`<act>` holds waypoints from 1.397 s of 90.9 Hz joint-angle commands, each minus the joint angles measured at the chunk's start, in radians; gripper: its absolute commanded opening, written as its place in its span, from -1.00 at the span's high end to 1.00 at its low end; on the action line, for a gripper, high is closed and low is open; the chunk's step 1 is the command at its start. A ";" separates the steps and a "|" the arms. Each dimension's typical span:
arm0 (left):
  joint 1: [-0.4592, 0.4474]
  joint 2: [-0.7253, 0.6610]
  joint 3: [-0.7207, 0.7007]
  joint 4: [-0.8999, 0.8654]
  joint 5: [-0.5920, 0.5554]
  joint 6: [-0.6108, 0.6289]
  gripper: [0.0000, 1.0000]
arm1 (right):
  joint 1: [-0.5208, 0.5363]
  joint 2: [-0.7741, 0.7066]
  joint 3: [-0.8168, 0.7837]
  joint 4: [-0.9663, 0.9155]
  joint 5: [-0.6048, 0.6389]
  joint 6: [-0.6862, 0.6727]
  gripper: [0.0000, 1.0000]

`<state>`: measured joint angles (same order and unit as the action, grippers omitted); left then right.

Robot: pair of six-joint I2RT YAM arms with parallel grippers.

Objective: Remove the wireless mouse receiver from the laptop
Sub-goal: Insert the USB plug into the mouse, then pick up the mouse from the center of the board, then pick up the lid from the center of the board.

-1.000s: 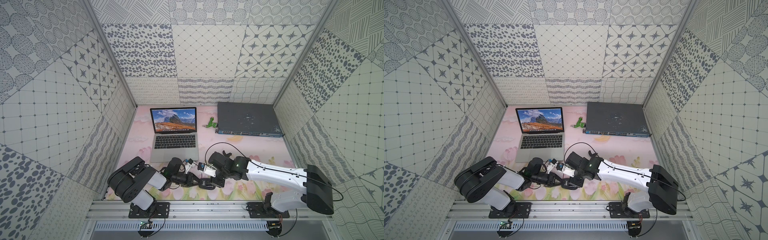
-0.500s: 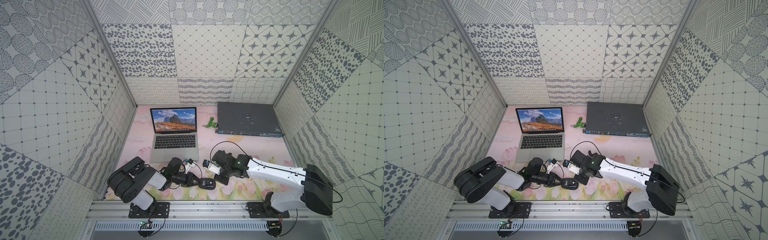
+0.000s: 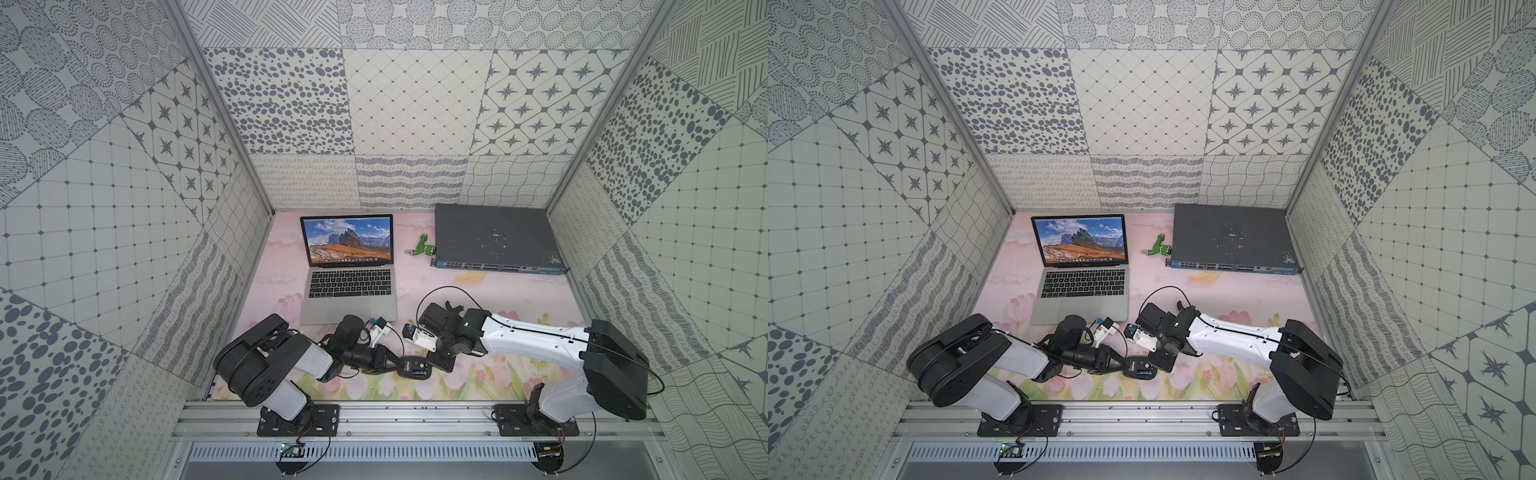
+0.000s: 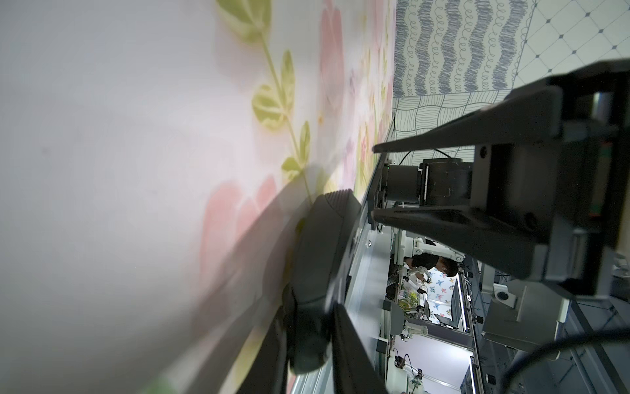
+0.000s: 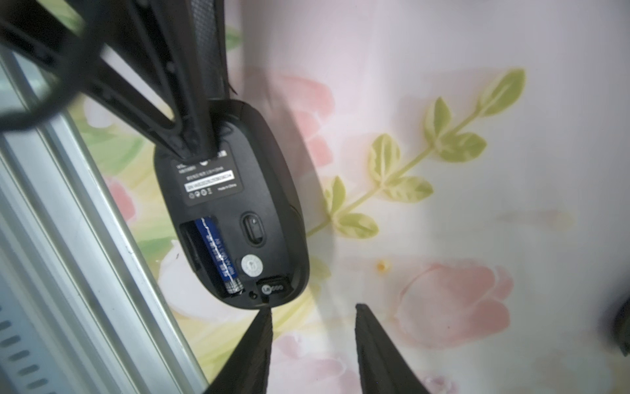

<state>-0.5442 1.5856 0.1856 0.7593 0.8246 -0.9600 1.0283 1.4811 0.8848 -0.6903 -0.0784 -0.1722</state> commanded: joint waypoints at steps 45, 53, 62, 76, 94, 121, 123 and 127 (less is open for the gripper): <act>-0.003 0.007 -0.006 -0.101 -0.078 0.031 0.55 | 0.010 0.078 0.049 0.028 0.030 0.007 0.14; -0.004 0.009 -0.005 -0.100 -0.076 0.032 0.55 | 0.010 0.084 0.052 0.027 0.037 0.010 0.14; -0.003 0.009 -0.006 -0.100 -0.076 0.031 0.55 | 0.010 0.073 0.050 0.028 0.032 0.011 0.13; -0.004 0.009 -0.006 -0.100 -0.076 0.031 0.55 | 0.011 0.045 0.049 0.027 0.032 0.017 0.13; -0.003 -0.002 -0.009 -0.104 -0.078 0.030 0.55 | -0.030 -0.065 0.082 0.023 0.070 0.095 0.05; -0.003 -0.009 -0.011 -0.102 -0.077 0.030 0.55 | -0.259 -0.005 0.231 -0.154 0.300 0.392 -0.01; -0.003 -0.010 -0.011 -0.101 -0.077 0.029 0.55 | -0.259 0.011 0.239 -0.165 0.312 0.388 -0.01; -0.003 -0.010 -0.009 -0.099 -0.076 0.027 0.55 | -0.261 0.040 0.245 -0.170 0.317 0.362 0.00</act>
<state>-0.5442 1.5764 0.1825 0.7521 0.8215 -0.9569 0.7616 1.4429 1.1030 -0.7605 0.1505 0.1284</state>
